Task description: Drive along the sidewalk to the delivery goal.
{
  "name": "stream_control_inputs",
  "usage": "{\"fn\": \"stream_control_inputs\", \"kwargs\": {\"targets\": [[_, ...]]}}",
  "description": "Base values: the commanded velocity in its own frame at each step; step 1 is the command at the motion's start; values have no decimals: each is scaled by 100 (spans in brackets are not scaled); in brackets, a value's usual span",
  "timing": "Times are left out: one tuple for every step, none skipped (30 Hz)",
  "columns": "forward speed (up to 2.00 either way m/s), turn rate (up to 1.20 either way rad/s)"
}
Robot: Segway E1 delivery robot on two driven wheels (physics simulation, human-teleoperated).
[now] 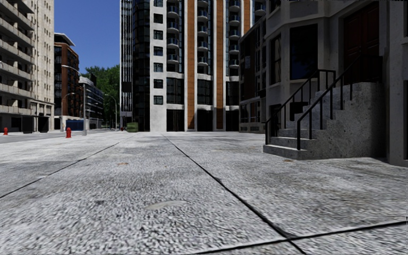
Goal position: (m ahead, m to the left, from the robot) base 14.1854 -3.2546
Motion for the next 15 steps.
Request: {"fn": "stream_control_inputs", "kwargs": {"targets": [[200,0],[200,0],[200,0],[200,0],[200,0],[200,0],[200,0],[200,0],[200,0],[200,0],[200,0],[200,0],[200,0],[200,0],[200,0]]}}
